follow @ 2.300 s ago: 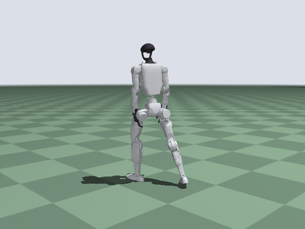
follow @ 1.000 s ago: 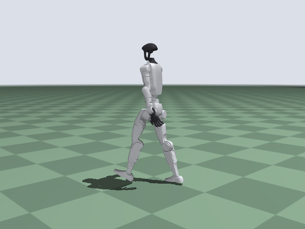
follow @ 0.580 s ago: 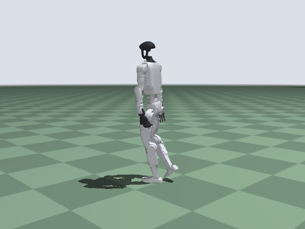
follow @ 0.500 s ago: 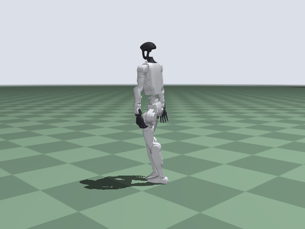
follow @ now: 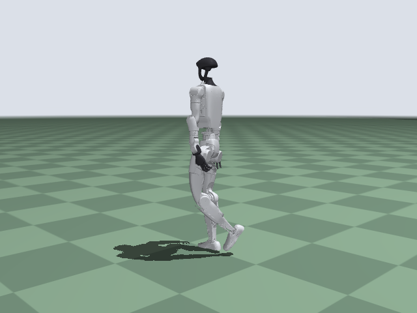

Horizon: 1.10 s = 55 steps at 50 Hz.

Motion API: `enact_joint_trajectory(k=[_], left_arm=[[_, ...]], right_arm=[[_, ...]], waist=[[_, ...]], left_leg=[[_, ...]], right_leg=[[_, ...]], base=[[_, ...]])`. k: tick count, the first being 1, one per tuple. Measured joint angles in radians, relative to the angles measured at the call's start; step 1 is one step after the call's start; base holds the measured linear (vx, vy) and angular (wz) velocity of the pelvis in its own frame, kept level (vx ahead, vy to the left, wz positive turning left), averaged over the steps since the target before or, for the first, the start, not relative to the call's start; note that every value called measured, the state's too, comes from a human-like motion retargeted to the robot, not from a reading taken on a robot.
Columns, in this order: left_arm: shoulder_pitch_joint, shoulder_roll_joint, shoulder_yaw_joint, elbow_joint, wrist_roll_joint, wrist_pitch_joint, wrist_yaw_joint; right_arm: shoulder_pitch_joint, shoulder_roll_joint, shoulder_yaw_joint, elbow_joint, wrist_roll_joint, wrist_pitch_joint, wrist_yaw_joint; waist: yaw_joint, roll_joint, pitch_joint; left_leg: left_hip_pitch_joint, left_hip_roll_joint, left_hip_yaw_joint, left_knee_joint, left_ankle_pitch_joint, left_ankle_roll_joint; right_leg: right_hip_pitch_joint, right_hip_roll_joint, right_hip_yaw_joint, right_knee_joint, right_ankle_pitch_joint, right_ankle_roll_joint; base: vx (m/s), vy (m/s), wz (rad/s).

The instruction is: In place motions

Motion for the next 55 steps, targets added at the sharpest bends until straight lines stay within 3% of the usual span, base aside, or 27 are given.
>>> enact_joint_trajectory(k=[2,5,7,11,13,17,18,19,23,25,27,29,31,35,40,45,47,50,53,55], left_arm=[[0.021,-0.002,0.028,-0.011,-0.014,-0.008,-0.002],[0.044,-0.008,0.075,-0.024,-0.034,-0.02,0.0],[0.056,-0.012,0.095,-0.02,-0.049,-0.025,0.007],[0.075,-0.009,0.118,0.005,-0.055,-0.027,0.008],[0.093,0.0,0.126,0.016,-0.047,-0.025,0.008],[0.121,0.004,0.136,0.031,-0.043,-0.008,0.014],[0.128,0.0,0.142,0.03,-0.051,0.0,0.013],[0.136,-0.007,0.151,0.025,-0.064,0.011,0.009],[0.119,-0.042,0.19,-0.018,-0.145,0.031,0.003],[0.093,-0.058,0.19,-0.053,-0.207,0.004,0.032],[0.066,-0.059,0.158,-0.081,-0.256,-0.027,0.047],[0.041,-0.058,0.122,-0.105,-0.258,-0.04,0.057],[0.021,-0.055,0.082,-0.122,-0.227,-0.044,0.057],[-0.019,-0.037,-0.014,-0.121,-0.15,-0.046,0.018],[-0.09,-0.006,-0.095,-0.073,-0.052,-0.015,-0.042],[-0.108,-0.002,-0.099,-0.062,0.006,0.004,-0.055],[-0.095,-0.009,-0.082,-0.063,-0.003,-0.002,-0.047],[-0.057,-0.015,-0.053,-0.057,-0.028,-0.009,-0.046],[-0.008,-0.022,0.0,-0.042,-0.034,0.005,-0.04],[0.035,-0.04,0.021,-0.028,-0.064,0.004,-0.019]], right_arm=[[-0.029,0.016,0.053,-0.043,-0.048,-0.008,-0.005],[-0.067,0.023,0.124,-0.114,-0.117,-0.035,-0.002],[-0.082,0.022,0.157,-0.161,-0.153,-0.055,0.001],[-0.087,0.023,0.177,-0.225,-0.189,-0.082,-0.004],[-0.074,0.03,0.182,-0.227,-0.178,-0.092,-0.008],[-0.041,0.028,0.158,-0.16,-0.159,-0.088,-0.015],[-0.029,0.025,0.149,-0.133,-0.161,-0.082,-0.019],[-0.014,0.019,0.141,-0.102,-0.162,-0.076,-0.023],[0.003,0.004,0.092,0.045,-0.106,-0.008,-0.023],[-0.012,-0.005,0.061,0.11,-0.025,0.01,-0.022],[-0.011,-0.016,0.033,0.128,0.044,0.003,-0.006],[0.013,-0.016,0.003,0.111,0.088,-0.003,0.0],[0.048,-0.014,-0.021,0.082,0.107,-0.019,-0.006],[0.104,-0.019,-0.035,0.056,0.098,-0.049,-0.021],[0.12,-0.022,-0.056,0.103,0.062,-0.038,-0.008],[0.12,-0.027,-0.114,0.133,0.103,-0.02,0.032],[0.119,-0.03,-0.145,0.127,0.136,-0.012,0.053],[0.113,-0.033,-0.174,0.118,0.192,-0.005,0.071],[0.095,-0.036,-0.178,0.118,0.219,0.006,0.066],[0.074,-0.038,-0.179,0.109,0.215,0.016,0.047]], waist=[[0.064,-0.006,0.038],[0.118,0.001,0.066],[0.156,0.009,0.073],[0.205,0.004,0.065],[0.212,-0.019,0.047],[0.202,0.03,0.028],[0.2,0.056,0.023],[0.197,0.071,0.017],[0.194,0.117,0.047],[0.203,0.133,0.077],[0.215,0.137,0.091],[0.174,0.143,0.098],[0.107,0.146,0.098],[0.033,0.108,0.1],[0.002,0.051,0.118],[-0.001,0.072,0.096],[-0.012,0.091,0.07],[-0.039,0.12,0.038],[-0.045,0.131,-0.002],[-0.026,0.123,-0.034]], left_leg=[[-0.063,0.039,-0.013,0.01,-0.068,0.006],[-0.186,0.058,-0.068,-0.109,-0.133,0.065],[-0.247,0.064,-0.126,-0.26,-0.176,0.144],[-0.314,0.063,-0.258,-0.615,-0.278,0.36],[-0.307,0.057,-0.277,-0.755,-0.311,0.401],[-0.257,0.068,-0.307,-0.719,-0.229,0.356],[-0.242,0.086,-0.329,-0.707,-0.158,0.319],[-0.236,0.097,-0.355,-0.677,-0.16,0.299],[-0.151,0.149,-0.377,-0.605,-0.289,0.247],[-0.081,0.172,-0.307,-0.62,-0.333,0.242],[-0.044,0.172,-0.274,-0.628,-0.369,0.238],[-0.016,0.162,-0.273,-0.648,-0.386,0.234],[0.005,0.14,-0.295,-0.667,-0.397,0.232],[0.079,0.062,-0.316,-0.699,-0.43,0.226],[0.201,-0.025,-0.326,-0.73,-0.475,0.206],[0.285,-0.013,-0.315,-0.739,-0.495,0.143],[0.297,0.0,-0.318,-0.73,-0.48,0.11],[0.318,0.027,-0.323,-0.701,-0.409,0.058],[0.326,0.036,-0.301,-0.641,-0.266,0.005],[0.275,0.017,-0.282,-0.533,-0.084,0.0]], right_leg=[[0.075,0.058,0.059,-0.037,-0.014,-0.014],[0.136,0.1,0.115,-0.072,-0.026,-0.012],[0.17,0.125,0.157,-0.092,-0.037,-0.006],[0.24,0.129,0.215,-0.119,-0.089,0.017],[0.259,0.099,0.249,-0.097,-0.133,0.032],[0.317,0.123,0.27,0.007,-0.202,0.02],[0.335,0.144,0.265,0.035,-0.186,0.005],[0.344,0.145,0.256,0.081,-0.147,-0.01],[0.245,0.041,0.125,0.485,0.095,-0.098],[0.146,0.007,0.097,0.682,0.086,-0.128],[0.09,-0.012,0.028,0.728,0.059,-0.165],[0.034,0.049,0.01,0.706,0.071,-0.138],[-0.021,0.109,0.015,0.629,0.092,-0.068],[-0.099,0.168,0.037,0.343,0.146,0.012],[-0.142,0.124,-0.034,-0.035,0.163,0.025],[-0.194,0.119,-0.107,-0.2,0.12,0.036],[-0.195,0.111,-0.153,-0.184,0.149,-0.012],[-0.165,0.117,-0.192,-0.192,0.272,-0.079],[-0.154,0.137,-0.072,-0.166,0.276,-0.062],[-0.15,0.122,0.071,-0.153,0.247,-0.037]], base=[[0.73,0.0,-2.13],[0.56,0.22,-1.5],[0.59,0.34,-1.43],[0.56,0.38,-1.18],[0.71,0.45,-0.89],[0.71,0.5,-0.57],[0.73,0.51,-0.59],[0.75,0.51,-0.71],[0.64,0.59,-0.62],[0.4,0.43,-0.75],[0.42,0.39,-0.77],[0.3,0.26,0.36],[0.42,0.29,1.11],[0.51,0.23,0.64],[0.6,0.16,0.37],[0.69,0.07,0.15],[0.87,0.0,0.19],[0.87,-0.05,0.23],[0.83,-0.04,-0.17],[0.88,0.05,-0.47]])
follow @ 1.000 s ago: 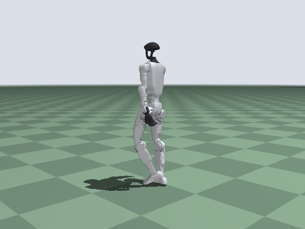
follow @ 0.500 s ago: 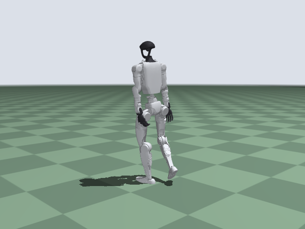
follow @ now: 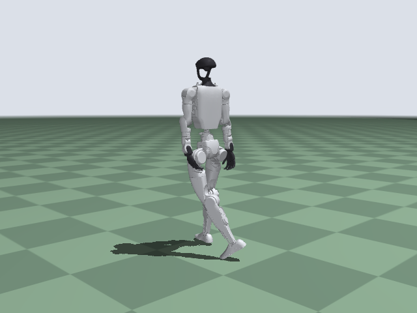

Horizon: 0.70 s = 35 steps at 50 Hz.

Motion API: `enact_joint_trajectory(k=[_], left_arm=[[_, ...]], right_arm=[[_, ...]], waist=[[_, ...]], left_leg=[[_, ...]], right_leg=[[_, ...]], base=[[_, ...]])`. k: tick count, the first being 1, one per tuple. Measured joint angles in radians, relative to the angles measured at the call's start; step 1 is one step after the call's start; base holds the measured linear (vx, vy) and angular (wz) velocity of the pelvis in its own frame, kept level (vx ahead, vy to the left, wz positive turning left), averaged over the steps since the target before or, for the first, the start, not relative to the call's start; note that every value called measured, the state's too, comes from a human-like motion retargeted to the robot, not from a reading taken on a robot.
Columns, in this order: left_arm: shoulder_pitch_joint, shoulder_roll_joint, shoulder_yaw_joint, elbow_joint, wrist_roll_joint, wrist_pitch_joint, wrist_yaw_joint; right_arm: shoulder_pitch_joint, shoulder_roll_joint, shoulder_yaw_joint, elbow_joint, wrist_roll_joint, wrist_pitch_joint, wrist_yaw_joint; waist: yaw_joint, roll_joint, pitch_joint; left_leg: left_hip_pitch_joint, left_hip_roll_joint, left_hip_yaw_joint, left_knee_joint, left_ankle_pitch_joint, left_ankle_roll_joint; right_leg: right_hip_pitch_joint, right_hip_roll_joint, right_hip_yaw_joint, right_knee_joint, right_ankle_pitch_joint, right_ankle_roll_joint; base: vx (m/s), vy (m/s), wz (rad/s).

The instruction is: In place motions

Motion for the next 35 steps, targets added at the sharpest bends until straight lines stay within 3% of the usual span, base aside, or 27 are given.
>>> enact_joint_trajectory(k=[3,6,10,16,20,23,25,27,28,30,33,35], left_arm=[[0.033,0.014,0.0,0.009,-0.033,-0.012,-0.009],[0.037,0.025,0.006,-0.007,0.001,0.014,-0.015],[0.038,0.018,0.018,-0.054,0.006,-0.003,0.009],[0.04,0.001,0.044,-0.092,-0.003,-0.032,0.015],[0.053,-0.006,0.075,-0.077,-0.009,-0.034,0.029],[0.075,-0.003,0.108,-0.049,0.0,-0.03,0.028],[0.082,0.0,0.121,-0.024,0.005,-0.021,0.027],[0.095,0.007,0.137,-0.002,0.015,-0.01,0.027],[0.099,0.012,0.145,0.011,0.022,-0.004,0.026],[0.11,0.015,0.155,0.035,0.027,0.011,0.028],[0.114,0.021,0.174,0.061,0.003,0.021,0.034],[0.092,0.027,0.18,0.058,-0.023,0.016,0.024]], right_arm=[[-0.035,0.012,0.043,-0.041,-0.021,-0.001,-0.013],[-0.079,0.013,0.104,-0.088,-0.06,-0.01,-0.001],[-0.144,0.012,0.166,-0.154,-0.15,-0.025,0.008],[-0.181,0.022,0.223,-0.253,-0.223,-0.056,-0.022],[-0.17,0.039,0.228,-0.273,-0.222,-0.068,-0.024],[-0.147,0.049,0.232,-0.232,-0.208,-0.075,-0.027],[-0.125,0.049,0.222,-0.191,-0.207,-0.069,-0.033],[-0.095,0.046,0.208,-0.134,-0.204,-0.063,-0.045],[-0.083,0.04,0.194,-0.096,-0.205,-0.058,-0.047],[-0.048,0.027,0.16,-0.03,-0.207,-0.031,-0.047],[-0.007,0.016,0.116,0.042,-0.176,0.0,-0.053],[-0.003,0.002,0.101,0.048,-0.137,0.004,-0.053]], waist=[[0.028,-0.075,0.028],[0.051,-0.119,0.046],[0.112,-0.152,0.086],[0.198,-0.139,0.129],[0.23,-0.145,0.12],[0.213,-0.139,0.098],[0.214,-0.119,0.091],[0.222,-0.107,0.079],[0.242,-0.1,0.075],[0.261,-0.09,0.053],[0.255,-0.069,0.041],[0.231,-0.029,0.06]], left_leg=[[-0.066,-0.001,0.065,0.27,0.165,0.004],[-0.179,0.04,0.136,0.5,0.074,0.066],[-0.346,0.044,0.19,0.563,-0.035,0.163],[-0.559,0.002,0.082,0.209,-0.136,0.298],[-0.617,-0.013,0.038,-0.197,-0.213,0.447],[-0.624,0.004,0.073,-0.298,-0.235,0.418],[-0.623,0.012,0.046,-0.196,-0.215,0.475],[-0.593,0.024,0.056,-0.149,-0.132,0.461],[-0.585,0.017,-0.049,-0.133,-0.089,0.448],[-0.56,0.045,-0.053,-0.081,-0.128,0.396],[-0.47,0.062,-0.068,-0.079,-0.215,0.362],[-0.403,0.106,-0.017,-0.088,-0.261,0.35]], right_leg=[[0.104,-0.03,-0.037,-0.015,-0.045,0.0],[0.16,-0.053,0.003,-0.009,-0.09,0.01],[0.22,-0.06,0.016,-0.003,-0.136,0.015],[0.306,-0.01,0.06,-0.003,-0.213,0.025],[0.364,-0.002,0.118,0.007,-0.297,0.041],[0.402,0.0,0.131,0.053,-0.375,0.042],[0.427,0.012,0.141,0.103,-0.416,0.041],[0.46,0.022,0.15,0.143,-0.391,0.035],[0.481,0.025,0.167,0.163,-0.353,0.036],[0.496,0.016,0.176,0.235,-0.217,0.044],[0.431,-0.03,0.151,0.474,0.061,0.051],[0.352,-0.075,0.061,0.687,0.123,0.005]], base=[[0.78,-0.07,-0.81],[0.63,0.06,-0.66],[0.44,0.14,-0.92],[0.51,0.23,-0.99],[0.55,0.27,-0.77],[0.72,0.37,-0.36],[0.63,0.33,-0.5],[0.8,0.45,-0.73],[0.75,0.41,-0.93],[0.82,0.49,-0.76],[0.73,0.48,-0.27],[0.49,0.42,-0.07]])
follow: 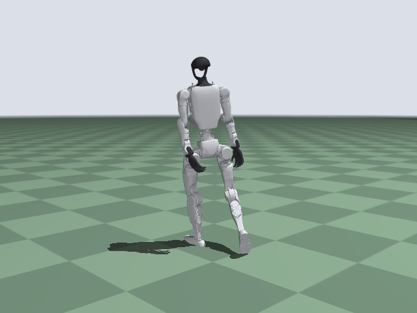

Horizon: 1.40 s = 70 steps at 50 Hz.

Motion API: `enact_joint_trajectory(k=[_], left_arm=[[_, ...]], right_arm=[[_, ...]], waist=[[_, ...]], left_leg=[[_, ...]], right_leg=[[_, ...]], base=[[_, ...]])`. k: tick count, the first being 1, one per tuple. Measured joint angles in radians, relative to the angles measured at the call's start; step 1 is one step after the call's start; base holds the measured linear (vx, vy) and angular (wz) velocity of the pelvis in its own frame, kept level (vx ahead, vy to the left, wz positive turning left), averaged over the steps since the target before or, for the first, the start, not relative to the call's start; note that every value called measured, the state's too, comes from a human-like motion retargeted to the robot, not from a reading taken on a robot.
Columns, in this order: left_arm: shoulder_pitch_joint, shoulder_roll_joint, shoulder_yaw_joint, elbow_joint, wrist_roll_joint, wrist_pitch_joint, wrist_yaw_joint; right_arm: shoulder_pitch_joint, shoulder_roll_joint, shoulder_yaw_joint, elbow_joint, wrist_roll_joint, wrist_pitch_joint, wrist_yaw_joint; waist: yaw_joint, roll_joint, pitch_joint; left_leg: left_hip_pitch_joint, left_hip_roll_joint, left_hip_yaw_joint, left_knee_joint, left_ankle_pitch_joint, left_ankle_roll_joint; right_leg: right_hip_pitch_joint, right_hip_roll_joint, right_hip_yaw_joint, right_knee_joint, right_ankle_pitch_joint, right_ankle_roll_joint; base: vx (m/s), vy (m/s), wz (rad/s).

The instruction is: In place motions

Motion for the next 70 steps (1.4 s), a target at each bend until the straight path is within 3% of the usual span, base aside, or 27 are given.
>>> enact_joint_trajectory(k=[3,5,10,12,15,19,22,23,25,27,30,33,38,41,46,50,53,56,58,60,63,65,67,70], left_arm=[[-0.047,0.023,-0.024,-0.018,-0.024,0.001,-0.011],[-0.087,0.045,-0.042,-0.032,-0.019,0.005,-0.005],[-0.175,0.09,-0.123,-0.098,0.011,-0.009,-0.007],[-0.211,0.104,-0.145,-0.123,0.022,-0.013,-0.007],[-0.261,0.114,-0.154,-0.155,0.038,-0.024,-0.003],[-0.297,0.103,-0.169,-0.179,0.026,-0.045,-0.011],[-0.296,0.083,-0.175,-0.186,0.021,-0.053,-0.016],[-0.286,0.073,-0.178,-0.184,0.024,-0.055,-0.019],[-0.259,0.059,-0.176,-0.176,0.04,-0.055,-0.027],[-0.216,0.037,-0.16,-0.17,0.061,-0.049,-0.018],[-0.155,0.007,-0.151,-0.147,0.048,-0.063,0.01],[-0.136,0.02,-0.142,-0.085,0.055,-0.052,-0.001],[-0.109,0.024,-0.151,-0.081,0.079,-0.031,0.019],[-0.102,0.019,-0.134,-0.103,0.073,-0.046,0.017],[-0.082,0.016,-0.102,-0.106,0.06,-0.055,0.032],[-0.071,0.024,-0.083,-0.073,0.052,-0.05,0.035],[-0.049,0.028,-0.069,-0.045,0.045,-0.045,0.04],[-0.024,0.021,-0.044,-0.018,0.045,-0.033,0.035],[-0.012,0.019,-0.016,-0.009,0.045,-0.022,0.026],[-0.021,0.028,-0.004,-0.012,0.048,-0.017,0.013],[-0.044,0.065,-0.049,-0.041,0.053,-0.009,-0.002],[-0.065,0.087,-0.067,-0.059,0.052,-0.003,0.007],[-0.09,0.107,-0.06,-0.077,0.042,-0.01,0.022],[-0.117,0.141,-0.071,-0.105,0.013,-0.021,0.009]], right_arm=[[-0.004,-0.012,-0.032,-0.017,0.023,-0.002,0.006],[0.006,-0.009,-0.045,-0.054,0.032,-0.011,0.016],[0.032,0.004,-0.05,-0.114,0.044,-0.046,0.013],[0.032,0.009,-0.041,-0.12,0.029,-0.047,0.014],[0.023,0.014,-0.026,-0.124,0.0,-0.044,0.019],[0.016,0.015,-0.032,-0.13,-0.021,-0.036,-0.002],[0.013,0.008,-0.054,-0.134,-0.022,-0.033,-0.007],[0.015,0.005,-0.068,-0.134,-0.022,-0.03,-0.007],[0.018,-0.002,-0.086,-0.128,-0.017,-0.027,-0.001],[0.008,-0.011,-0.096,-0.112,0.0,-0.019,0.015],[-0.018,-0.017,-0.115,-0.114,0.023,-0.01,0.015],[-0.03,-0.02,-0.101,-0.159,0.043,-0.022,0.011],[-0.048,-0.049,-0.092,-0.208,0.023,-0.042,0.037],[-0.086,-0.068,-0.077,-0.225,-0.02,-0.041,0.038],[-0.138,-0.091,-0.031,-0.258,-0.044,-0.05,0.042],[-0.164,-0.086,-0.017,-0.321,-0.048,-0.063,0.061],[-0.171,-0.072,0.009,-0.354,-0.046,-0.073,0.075],[-0.158,-0.055,0.028,-0.378,-0.072,-0.079,0.08],[-0.137,-0.036,0.047,-0.387,-0.09,-0.086,0.072],[-0.124,-0.011,0.065,-0.375,-0.072,-0.084,0.044],[-0.119,0.005,0.046,-0.294,-0.016,-0.087,0.022],[-0.116,0.013,0.035,-0.241,-0.004,-0.077,0.046],[-0.115,0.018,0.031,-0.214,-0.019,-0.061,0.063],[-0.094,0.013,0.029,-0.201,-0.031,-0.058,0.048]], waist=[[-0.007,0.039,0.024],[-0.036,0.047,0.031],[-0.154,0.023,0.041],[-0.182,-0.005,0.042],[-0.212,-0.04,0.059],[-0.261,-0.03,0.085],[-0.256,-0.012,0.074],[-0.267,0.002,0.057],[-0.293,0.016,0.021],[-0.264,0.028,-0.013],[-0.241,0.034,0.005],[-0.235,-0.018,0.018],[-0.168,-0.102,0.029],[-0.12,-0.114,0.049],[-0.059,-0.094,0.069],[0.005,-0.095,0.101],[0.035,-0.092,0.128],[0.001,-0.065,0.095],[-0.056,-0.051,0.063],[-0.081,-0.054,0.069],[-0.053,-0.07,0.081],[-0.025,-0.068,0.054],[-0.018,-0.06,0.048],[-0.06,-0.038,0.04]], left_leg=[[0.061,0.029,0.018,0.001,-0.058,-0.012],[0.092,0.032,0.031,-0.013,-0.077,-0.017],[0.173,-0.045,-0.027,-0.066,-0.115,-0.008],[0.207,-0.089,-0.047,-0.075,-0.133,-0.011],[0.271,-0.14,-0.073,-0.082,-0.162,-0.02],[0.373,-0.148,-0.119,-0.102,-0.183,-0.047],[0.416,-0.141,-0.106,-0.105,-0.173,-0.078],[0.42,-0.134,-0.118,-0.095,-0.154,-0.095],[0.422,-0.13,-0.137,-0.072,-0.1,-0.131],[0.415,-0.123,-0.099,-0.042,-0.004,-0.182],[0.395,-0.094,-0.068,0.076,0.216,-0.268],[0.322,-0.11,-0.017,0.282,0.39,-0.294],[0.154,-0.02,0.171,0.6,0.203,-0.21],[0.027,0.013,0.205,0.629,0.121,-0.162],[-0.124,-0.004,0.104,0.357,0.085,-0.089],[-0.139,-0.057,-0.105,-0.012,0.086,0.049],[-0.089,-0.037,-0.183,-0.14,0.149,-0.047],[-0.06,-0.04,-0.176,-0.093,0.198,-0.026],[-0.076,-0.032,-0.184,-0.028,0.158,-0.022],[-0.068,-0.005,-0.13,0.029,0.1,-0.044],[0.007,-0.01,-0.076,0.011,0.046,-0.016],[0.029,0.009,-0.018,-0.008,0.023,-0.01],[0.06,0.027,0.053,-0.03,0.005,-0.012],[0.096,0.034,0.111,-0.055,-0.019,-0.008]], right_leg=[[-0.121,-0.055,-0.099,0.187,-0.166,-0.112],[-0.201,-0.043,-0.123,0.21,-0.224,-0.135],[-0.372,0.048,-0.084,-0.061,-0.253,-0.018],[-0.414,0.066,-0.047,-0.249,-0.206,0.005],[-0.453,0.039,-0.07,-0.498,-0.118,0.009],[-0.474,0.026,-0.144,-0.675,-0.061,0.097],[-0.473,0.033,-0.134,-0.689,-0.085,0.07],[-0.466,0.029,-0.142,-0.677,-0.045,0.041],[-0.457,0.001,-0.157,-0.651,0.018,0.046],[-0.489,0.025,-0.075,-0.57,-0.034,0.036],[-0.447,0.045,-0.008,-0.525,-0.123,0.032],[-0.364,-0.022,-0.046,-0.52,-0.199,0.04],[-0.278,-0.093,-0.019,-0.508,-0.282,0.057],[-0.235,-0.083,-0.003,-0.532,-0.299,0.06],[-0.178,-0.029,0.054,-0.574,-0.317,0.066],[-0.128,0.003,0.153,-0.59,-0.342,0.072],[-0.071,0.019,0.245,-0.597,-0.359,0.091],[-0.045,0.039,0.302,-0.608,-0.378,0.105],[-0.041,0.046,0.326,-0.604,-0.387,0.103],[-0.046,0.05,0.36,-0.569,-0.375,0.082],[-0.092,0.017,0.339,-0.458,-0.297,0.093],[-0.159,0.008,0.28,-0.375,-0.253,0.07],[-0.204,-0.006,0.147,-0.321,-0.259,0.006],[-0.217,-0.04,-0.1,-0.323,-0.287,-0.029]], base=[[0.5,0.42,-0.46],[0.48,0.36,0.22],[0.48,0.26,1.0],[0.58,0.21,0.75],[0.69,0.2,0.68],[0.65,0.12,0.82],[0.89,0.07,0.22],[0.9,0.07,0.6],[0.94,0.05,0.54],[0.94,0.05,-0.4],[0.86,0.06,-0.38],[0.63,0.08,-0.14],[0.6,0.1,-0.06],[0.39,0.17,-0.54],[0.45,0.27,-0.87],[0.42,0.38,-1.48],[0.39,0.4,-1.65],[0.42,0.54,-1.2],[0.38,0.46,-0.88],[0.26,0.47,-1.06],[0.15,0.3,-1.52],[0.12,0.26,-2.0],[0.1,0.27,-1.8],[0.14,0.2,-1.11]])
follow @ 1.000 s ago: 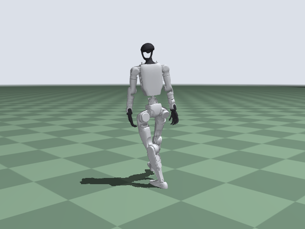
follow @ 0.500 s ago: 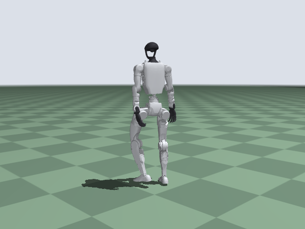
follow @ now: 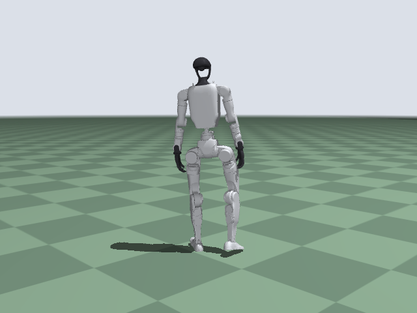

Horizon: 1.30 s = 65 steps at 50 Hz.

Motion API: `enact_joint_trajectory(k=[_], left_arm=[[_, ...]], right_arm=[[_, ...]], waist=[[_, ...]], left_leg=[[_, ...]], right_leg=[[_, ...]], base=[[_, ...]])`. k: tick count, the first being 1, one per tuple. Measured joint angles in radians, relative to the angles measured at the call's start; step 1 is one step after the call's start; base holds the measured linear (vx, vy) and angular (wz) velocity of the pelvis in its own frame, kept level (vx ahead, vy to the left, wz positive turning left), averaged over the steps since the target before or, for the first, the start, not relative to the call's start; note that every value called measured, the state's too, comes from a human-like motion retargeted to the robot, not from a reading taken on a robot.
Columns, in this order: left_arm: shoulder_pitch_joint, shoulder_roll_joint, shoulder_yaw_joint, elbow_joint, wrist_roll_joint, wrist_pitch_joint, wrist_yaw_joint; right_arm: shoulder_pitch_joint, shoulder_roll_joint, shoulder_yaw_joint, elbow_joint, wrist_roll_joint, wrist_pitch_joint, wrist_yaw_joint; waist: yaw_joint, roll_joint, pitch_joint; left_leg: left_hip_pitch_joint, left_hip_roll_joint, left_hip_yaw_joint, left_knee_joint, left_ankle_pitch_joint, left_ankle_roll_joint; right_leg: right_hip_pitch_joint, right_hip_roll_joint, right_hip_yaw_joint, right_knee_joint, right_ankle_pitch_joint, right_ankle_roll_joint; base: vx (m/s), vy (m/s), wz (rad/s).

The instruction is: In place motions

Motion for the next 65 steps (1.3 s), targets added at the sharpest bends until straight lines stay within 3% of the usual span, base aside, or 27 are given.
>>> enact_joint_trajectory(k=[8,12,15,20,23,25,28,32,40,44,47,50,53,56,61,62,65], left_arm=[[-0.038,0.066,0.021,-0.071,-0.025,-0.01,0.021],[-0.034,0.054,0.035,-0.074,-0.043,-0.016,0.016],[-0.025,0.017,0.032,-0.068,-0.048,-0.018,0.001],[0.011,-0.089,0.025,-0.053,0.001,-0.029,-0.018],[0.023,-0.112,-0.015,-0.052,0.051,-0.049,-0.033],[0.026,-0.111,-0.048,-0.053,0.098,-0.043,-0.029],[0.043,-0.1,-0.105,-0.045,0.149,-0.034,0.008],[0.052,-0.104,-0.128,-0.029,0.161,-0.021,0.033],[0.069,-0.14,-0.076,-0.018,0.095,-0.025,0.059],[0.078,-0.138,-0.072,-0.003,0.082,-0.018,0.055],[0.077,-0.129,-0.072,0.002,0.089,-0.001,0.033],[0.071,-0.123,-0.081,-0.005,0.1,0.013,0.016],[0.055,-0.128,-0.096,-0.019,0.099,0.016,0.002],[0.029,-0.134,-0.093,-0.029,0.09,0.014,-0.019],[-0.036,-0.134,-0.093,-0.058,0.075,0.012,-0.042],[-0.048,-0.13,-0.093,-0.067,0.073,0.011,-0.042],[-0.069,-0.114,-0.1,-0.101,0.075,0.004,-0.045]], right_arm=[[0.043,-0.023,-0.041,0.049,0.01,0.021,-0.04],[0.046,-0.031,-0.067,0.095,0.034,0.035,-0.043],[0.047,-0.039,-0.101,0.123,0.043,0.042,-0.042],[0.079,-0.039,-0.144,0.099,0.034,0.047,-0.039],[0.078,-0.027,-0.135,0.091,0.067,0.042,-0.055],[0.075,-0.014,-0.128,0.096,0.084,0.041,-0.053],[0.086,-0.002,-0.119,0.099,0.072,0.048,-0.025],[0.076,-0.001,-0.09,0.063,-0.011,0.065,-0.019],[0.032,-0.032,-0.001,-0.019,-0.055,0.045,0.001],[0.027,-0.039,-0.001,-0.043,-0.055,0.048,0.011],[0.031,-0.036,-0.012,-0.054,-0.033,0.051,-0.002],[0.039,-0.038,-0.029,-0.052,0.007,0.05,-0.007],[0.048,-0.051,-0.059,-0.04,0.036,0.049,-0.004],[0.055,-0.056,-0.07,-0.024,0.051,0.053,-0.015],[0.046,-0.046,-0.083,0.038,0.098,0.056,-0.1],[0.046,-0.042,-0.086,0.053,0.11,0.047,-0.116],[0.067,-0.031,-0.079,0.08,0.134,0.027,-0.123]], waist=[[-0.034,-0.032,-0.012],[-0.015,-0.033,-0.023],[-0.006,-0.025,-0.019],[-0.062,0.058,-0.069],[-0.095,0.053,-0.056],[-0.098,0.011,-0.033],[-0.07,-0.053,-0.032],[-0.046,-0.068,0.002],[-0.034,-0.046,0.049],[-0.006,-0.023,0.058],[0.007,0.002,0.075],[0.015,0.031,0.087],[-0.015,0.029,0.076],[-0.051,0.031,0.076],[-0.089,0.031,0.093],[-0.085,0.033,0.094],[-0.061,0.037,0.085]], left_leg=[[0.132,-0.078,0.177,-0.049,-0.07,-0.01],[0.205,-0.116,0.271,-0.06,-0.103,-0.039],[0.271,-0.155,0.32,-0.072,-0.116,-0.064],[0.286,-0.127,0.389,-0.022,-0.063,-0.108],[0.288,-0.115,0.443,0.088,0.042,-0.133],[0.285,-0.101,0.476,0.22,0.145,-0.125],[0.209,-0.057,0.432,0.492,0.242,-0.028],[0.078,-0.011,0.269,0.712,0.229,0.015],[-0.056,-0.058,-0.023,0.459,0.24,0.155],[-0.065,-0.117,-0.298,0.237,0.296,0.11],[-0.046,-0.155,-0.564,0.125,0.35,-0.027],[-0.003,-0.158,-0.623,0.053,0.39,-0.148],[0.01,-0.181,-0.534,0.073,0.362,-0.065],[0.022,-0.159,-0.451,0.084,0.312,-0.075],[0.063,-0.151,-0.31,0.046,0.26,-0.054],[0.067,-0.145,-0.282,0.039,0.25,-0.055],[0.08,-0.127,-0.195,0.02,0.223,-0.053]], right_leg=[[0.002,0.055,-0.412,-0.141,0.02,0.007],[0.075,0.117,-0.636,-0.251,-0.103,-0.039],[0.081,0.15,-0.46,-0.275,-0.166,-0.037],[0.056,0.155,-0.356,-0.244,-0.177,-0.021],[0.07,0.147,-0.295,-0.268,-0.175,-0.026],[0.088,0.103,-0.232,-0.263,-0.175,-0.023],[0.093,0.036,-0.133,-0.238,-0.174,-0.013],[0.092,0.024,-0.002,-0.214,-0.157,-0.015],[0.061,0.071,0.288,-0.209,-0.095,-0.007],[0.053,0.139,0.463,-0.219,-0.061,0.008],[0.062,0.202,0.585,-0.222,-0.041,0.022],[0.064,0.266,0.692,-0.208,-0.029,0.04],[0.055,0.276,0.768,-0.206,-0.015,0.055],[0.049,0.282,0.837,-0.215,0.012,0.083],[0.03,0.251,0.818,-0.264,0.08,0.113],[0.019,0.238,0.744,-0.267,0.068,0.095],[-0.007,0.143,0.298,-0.265,-0.03,0.015]], base=[[0.26,0.09,-1.34],[0.32,0.02,-1.72],[0.41,0.01,-1.43],[0.44,-0.03,-0.97],[0.28,-0.03,-1.11],[0.37,-0.11,-1.32],[0.37,-0.06,-1.65],[0.28,0.0,-2.08],[0.19,0.12,-2.19],[0.2,0.15,-2.43],[0.17,0.15,-2.4],[0.11,0.18,-2.11],[0.04,0.22,-1.45],[-0.01,0.22,-1.48],[-0.16,0.23,-1.5],[-0.15,0.11,-1.86],[-0.13,0.09,-1.94]])
